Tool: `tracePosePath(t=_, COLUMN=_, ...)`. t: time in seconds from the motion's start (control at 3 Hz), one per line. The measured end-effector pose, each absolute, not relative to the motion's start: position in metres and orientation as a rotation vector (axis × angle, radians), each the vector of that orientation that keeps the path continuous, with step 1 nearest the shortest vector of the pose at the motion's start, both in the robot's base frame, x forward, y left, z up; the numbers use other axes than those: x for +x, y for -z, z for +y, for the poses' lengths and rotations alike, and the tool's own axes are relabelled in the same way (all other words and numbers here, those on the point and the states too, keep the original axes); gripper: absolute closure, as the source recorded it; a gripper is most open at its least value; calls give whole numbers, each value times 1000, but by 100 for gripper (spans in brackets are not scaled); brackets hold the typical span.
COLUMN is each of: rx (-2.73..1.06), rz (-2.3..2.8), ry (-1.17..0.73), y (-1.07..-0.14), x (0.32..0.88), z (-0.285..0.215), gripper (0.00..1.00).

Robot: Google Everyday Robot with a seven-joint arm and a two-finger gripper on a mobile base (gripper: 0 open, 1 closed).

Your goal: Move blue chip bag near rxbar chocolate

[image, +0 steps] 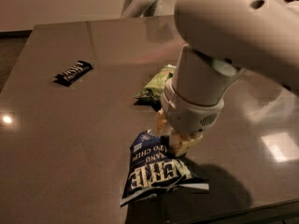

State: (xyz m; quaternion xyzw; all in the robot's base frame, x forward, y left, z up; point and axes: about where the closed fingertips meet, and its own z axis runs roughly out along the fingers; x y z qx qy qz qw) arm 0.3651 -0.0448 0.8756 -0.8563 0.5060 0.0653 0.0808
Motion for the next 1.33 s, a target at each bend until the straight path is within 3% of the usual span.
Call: tracePosePath(t=1.33, rx=-2059, rz=1790, ry=-113, y=-938, x=482, z=10, gripper=100)
